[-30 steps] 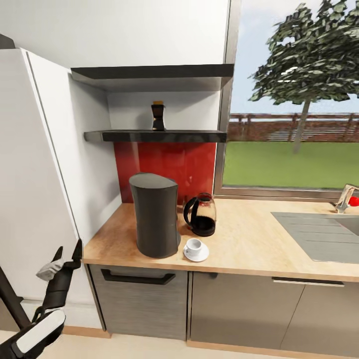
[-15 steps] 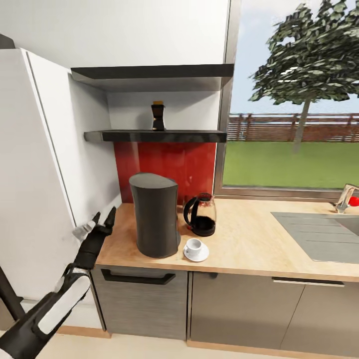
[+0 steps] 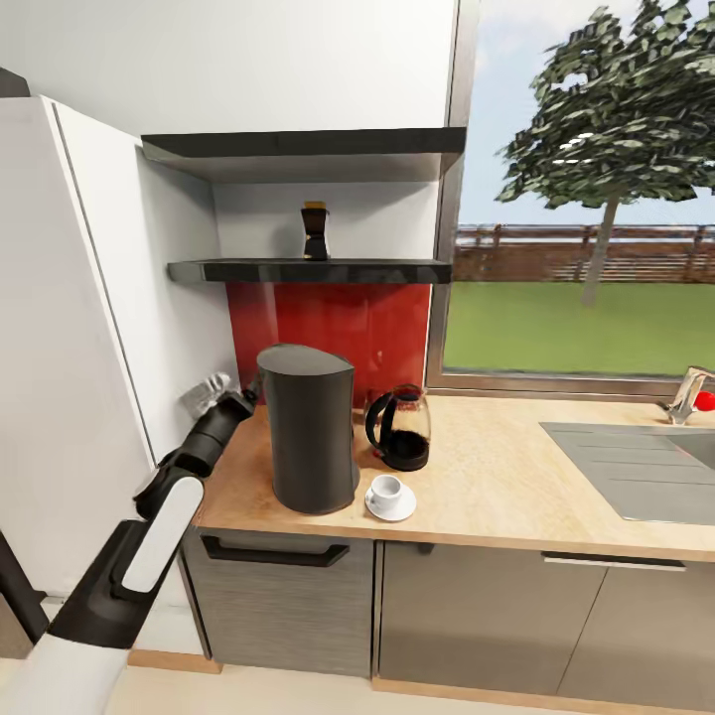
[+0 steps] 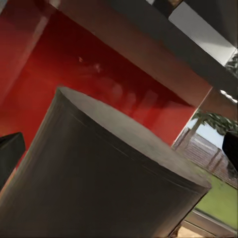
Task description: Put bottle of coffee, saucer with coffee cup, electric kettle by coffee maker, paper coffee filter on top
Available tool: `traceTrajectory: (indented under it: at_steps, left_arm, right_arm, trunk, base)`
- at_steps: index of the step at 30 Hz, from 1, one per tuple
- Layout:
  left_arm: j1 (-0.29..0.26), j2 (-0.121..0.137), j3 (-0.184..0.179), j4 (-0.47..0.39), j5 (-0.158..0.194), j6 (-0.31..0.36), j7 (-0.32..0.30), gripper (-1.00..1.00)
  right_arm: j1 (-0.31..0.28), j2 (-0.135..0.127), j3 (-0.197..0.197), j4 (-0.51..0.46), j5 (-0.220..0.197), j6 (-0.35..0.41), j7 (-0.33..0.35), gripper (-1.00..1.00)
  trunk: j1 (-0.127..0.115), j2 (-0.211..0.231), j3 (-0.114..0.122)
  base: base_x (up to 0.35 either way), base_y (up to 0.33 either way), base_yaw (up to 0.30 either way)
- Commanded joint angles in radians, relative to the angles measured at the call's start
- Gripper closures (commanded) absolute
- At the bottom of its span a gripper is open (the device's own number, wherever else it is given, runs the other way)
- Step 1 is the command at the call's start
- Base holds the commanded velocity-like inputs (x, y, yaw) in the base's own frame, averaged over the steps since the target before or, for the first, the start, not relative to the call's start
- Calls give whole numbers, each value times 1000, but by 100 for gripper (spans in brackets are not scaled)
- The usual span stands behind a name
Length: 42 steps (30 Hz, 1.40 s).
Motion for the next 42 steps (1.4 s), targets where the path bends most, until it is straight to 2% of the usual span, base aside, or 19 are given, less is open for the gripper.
traceTrajectory:
  at_steps: [1,3,5,7,10,13,15,20,24,26,29,32,35,39,42]
  left_arm:
    - [-18,0,-2,-5,8,30,18,-100]
    - [-60,-6,-3,-9,8,75,31,-100]
    - [-84,-32,-4,-11,9,96,34,-100]
    - [-102,-69,-4,-12,9,103,35,-100]
    - [-145,-144,-4,-15,9,130,36,-100]
    - [-199,-275,-4,-15,9,172,39,-100]
    - [-216,-308,-4,-16,9,176,40,-100]
    - [-258,-308,-4,-16,16,168,63,-100]
    - [-326,-308,-7,-16,34,156,203,-100]
    - [-367,-308,-7,-16,86,148,265,-100]
    - [-406,-308,-7,-16,149,145,305,-100]
    - [-451,-308,-6,-16,216,132,393,-100]
    - [-487,-308,-7,-15,310,40,513,-100]
    - [-529,-308,-9,-9,372,12,609,-100]
    - [-563,-308,-37,-5,389,13,681,-100]
  right_arm:
    - [-1,0,-8,0,11,-6,5,-100]
    - [-1,0,-8,0,11,-6,5,-100]
    - [-1,0,-8,0,11,-6,4,-100]
    - [-1,0,-8,0,10,-6,4,-100]
    - [-1,0,-8,0,10,-6,4,-100]
    - [-1,0,-8,0,11,-6,4,-100]
    - [-1,0,-8,0,10,-6,4,-100]
    - [-1,0,-8,3,11,-6,4,-100]
    - [-1,0,-8,3,11,-6,3,-100]
    - [-1,0,-8,3,11,-6,3,-100]
    - [-1,0,-8,3,11,-6,3,-100]
    - [-1,0,-8,3,11,-6,3,-100]
    - [-1,0,-9,3,11,-6,3,-100]
    - [-1,0,-9,3,11,-6,3,-100]
    - [-1,0,-9,3,11,-6,3,-100]
  trunk:
    - [0,-1,-1]
    - [0,-1,-1]
    - [0,-1,-1]
    - [0,-1,-1]
    - [0,-1,-1]
    - [0,-1,-1]
    - [0,-1,-1]
    - [0,-1,-1]
    - [0,-1,-1]
    - [0,-1,-1]
    - [0,-1,-1]
    - [0,-1,-1]
    - [0,-1,-1]
    - [0,-1,-1]
    - [0,-1,-1]
  base:
    - [0,0,0]
    - [0,0,0]
    - [0,0,0]
    - [0,0,0]
    - [0,0,0]
    - [0,0,0]
    - [0,0,0]
    - [0,0,0]
    - [0,0,0]
    - [0,0,0]
    - [0,0,0]
    - [0,0,0]
    - [0,0,0]
    - [0,0,0]
    - [0,0,0]
